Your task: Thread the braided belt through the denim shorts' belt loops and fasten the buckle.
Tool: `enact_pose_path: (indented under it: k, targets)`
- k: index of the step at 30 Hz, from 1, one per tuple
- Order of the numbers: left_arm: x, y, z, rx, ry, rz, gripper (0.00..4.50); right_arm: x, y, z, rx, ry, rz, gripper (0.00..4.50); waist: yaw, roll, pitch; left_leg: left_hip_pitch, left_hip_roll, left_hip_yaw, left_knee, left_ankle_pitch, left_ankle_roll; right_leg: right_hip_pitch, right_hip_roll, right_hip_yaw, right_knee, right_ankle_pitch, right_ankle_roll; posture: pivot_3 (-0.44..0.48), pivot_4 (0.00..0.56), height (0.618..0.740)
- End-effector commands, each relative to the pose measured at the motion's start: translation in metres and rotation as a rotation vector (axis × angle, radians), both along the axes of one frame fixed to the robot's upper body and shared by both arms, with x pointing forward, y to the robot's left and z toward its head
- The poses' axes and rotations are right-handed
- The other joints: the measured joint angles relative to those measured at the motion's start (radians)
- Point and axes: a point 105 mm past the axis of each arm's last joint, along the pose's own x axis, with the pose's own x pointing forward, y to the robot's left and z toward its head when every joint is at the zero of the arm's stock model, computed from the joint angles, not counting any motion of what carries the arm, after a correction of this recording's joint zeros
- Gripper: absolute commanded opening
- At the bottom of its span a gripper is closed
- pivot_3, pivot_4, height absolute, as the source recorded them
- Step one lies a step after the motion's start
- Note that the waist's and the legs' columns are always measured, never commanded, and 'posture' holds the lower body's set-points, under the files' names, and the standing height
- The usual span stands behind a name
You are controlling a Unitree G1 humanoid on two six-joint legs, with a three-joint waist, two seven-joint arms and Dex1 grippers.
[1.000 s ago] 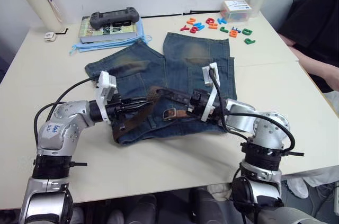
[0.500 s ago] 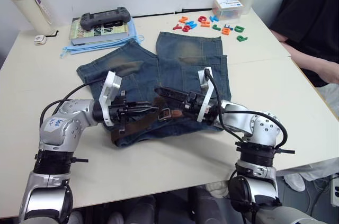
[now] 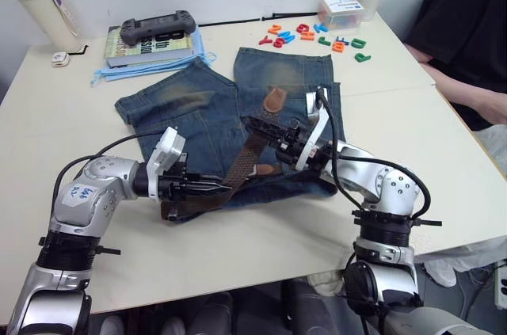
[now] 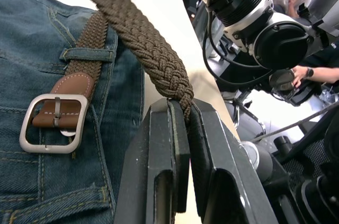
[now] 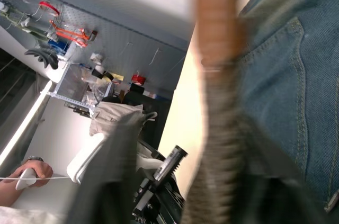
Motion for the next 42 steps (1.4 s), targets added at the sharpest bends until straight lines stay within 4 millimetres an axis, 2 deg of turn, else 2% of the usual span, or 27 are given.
enact_pose_path:
  k: [1, 6, 8, 10, 11, 12, 13, 16, 18, 20, 26, 30, 35, 42]
  targets:
    - [0.001, 0.010, 0.001, 0.027, -0.015, 0.012, 0.00, -0.004, -0.005, 0.011, 0.013, -0.053, -0.025, 0.07, 0.001, 0.000, 0.000, 0.000, 0.000, 0.000, 0.000, 0.000, 0.000, 0.000, 0.000, 0.000, 0.000, 0.000, 0.000, 0.000, 0.150, 0.738]
    - [0.009, 0.019, 0.004, 0.048, -0.031, 0.088, 0.00, -0.002, -0.009, 0.015, 0.010, -0.069, -0.072, 0.02, 0.000, 0.000, 0.000, 0.000, 0.000, 0.000, 0.000, 0.000, 0.000, 0.000, 0.000, 0.000, 0.000, 0.000, 0.000, 0.000, 0.150, 0.738]
    - [0.018, 0.023, 0.011, 0.016, -0.041, 0.169, 0.91, 0.000, -0.009, 0.020, 0.022, -0.077, -0.104, 0.00, 0.000, 0.000, 0.000, 0.000, 0.000, 0.001, 0.000, 0.000, 0.000, -0.001, 0.000, 0.000, 0.000, 0.000, 0.000, 0.000, 0.150, 0.738]
    - [0.025, 0.028, 0.019, -0.019, -0.052, 0.248, 1.34, 0.002, -0.008, 0.027, 0.043, -0.077, -0.155, 0.00, 0.000, 0.000, 0.000, 0.000, 0.000, 0.001, 0.000, 0.000, 0.000, -0.001, 0.000, 0.000, 0.000, 0.000, 0.000, 0.000, 0.150, 0.738]
    - [0.028, 0.035, 0.027, -0.056, -0.048, 0.323, 1.92, 0.006, -0.010, 0.028, 0.043, -0.068, -0.220, 0.00, -0.001, 0.000, 0.000, 0.000, 0.000, 0.001, 0.000, 0.000, 0.000, -0.001, 0.000, 0.001, 0.000, 0.000, 0.000, 0.000, 0.150, 0.738]
    - [0.030, 0.040, 0.032, -0.078, -0.043, 0.369, 2.10, 0.008, -0.011, 0.028, 0.042, -0.059, -0.265, 0.00, -0.001, 0.000, 0.000, 0.000, 0.000, 0.001, 0.000, 0.000, 0.000, -0.001, 0.000, 0.001, 0.001, 0.000, 0.000, 0.000, 0.150, 0.738]
    - [0.031, 0.049, 0.042, -0.129, -0.026, 0.434, 2.56, 0.009, -0.012, 0.028, 0.041, -0.046, -0.319, 0.00, -0.004, 0.000, 0.000, 0.000, 0.000, 0.001, 0.000, 0.000, 0.000, -0.002, 0.000, 0.001, 0.001, 0.000, 0.000, 0.000, 0.150, 0.738]
    - [0.021, 0.061, 0.074, -0.288, 0.044, 0.501, 2.56, 0.011, -0.016, 0.026, 0.063, 0.005, -0.445, 0.00, -0.013, 0.000, 0.000, -0.001, 0.000, 0.001, 0.000, 0.000, 0.000, -0.004, 0.000, 0.001, 0.004, 0.000, 0.000, 0.000, 0.150, 0.738]
    - [0.008, 0.058, 0.086, -0.366, 0.113, 0.479, 2.56, 0.013, -0.018, 0.027, 0.103, 0.045, -0.514, 0.00, -0.016, 0.000, 0.000, -0.001, 0.000, 0.000, 0.000, 0.000, 0.000, -0.004, 0.000, 0.001, 0.006, 0.000, 0.000, 0.000, 0.150, 0.738]
    - [-0.002, 0.054, 0.089, -0.445, 0.214, 0.440, 2.56, 0.014, -0.016, 0.030, 0.137, 0.057, -0.548, 0.00, -0.017, 0.000, 0.000, -0.001, -0.001, 0.001, 0.001, 0.000, 0.000, -0.004, 0.000, 0.001, 0.008, 0.000, 0.000, 0.000, 0.150, 0.738]
    - [-0.038, 0.030, 0.060, -0.688, 0.567, 0.435, 2.56, 0.016, 0.018, 0.036, 0.252, 0.108, -0.513, 0.00, -0.021, 0.000, -0.001, 0.002, -0.001, 0.001, 0.001, 0.000, 0.000, -0.005, 0.000, 0.013, 0.009, 0.000, 0.000, 0.000, 0.150, 0.738]
    - [-0.030, 0.013, 0.033, -0.904, 0.737, 0.607, 2.56, 0.015, 0.039, 0.035, 0.287, 0.135, -0.425, 0.00, -0.009, -0.001, -0.001, 0.004, -0.002, 0.004, 0.002, 0.000, 0.000, -0.005, 0.002, 0.024, 0.009, 0.000, 0.000, 0.000, 0.150, 0.738]
    - [-0.027, -0.015, 0.018, -0.986, 0.918, 0.661, 2.56, 0.015, 0.070, 0.046, 0.338, 0.134, -0.304, 0.00, 0.011, -0.002, -0.002, 0.005, -0.002, 0.008, 0.005, 0.000, 0.000, -0.005, 0.004, 0.027, 0.009, 0.000, 0.000, 0.000, 0.150, 0.738]
    - [-0.010, -0.013, 0.015, -1.026, 0.981, 0.723, 2.56, 0.013, 0.102, 0.057, 0.395, 0.155, -0.195, 0.00, 0.010, -0.002, -0.002, 0.006, -0.001, 0.010, 0.004, 0.000, 0.000, -0.005, 0.006, 0.027, 0.008, 0.001, 0.000, 0.000, 0.150, 0.738]
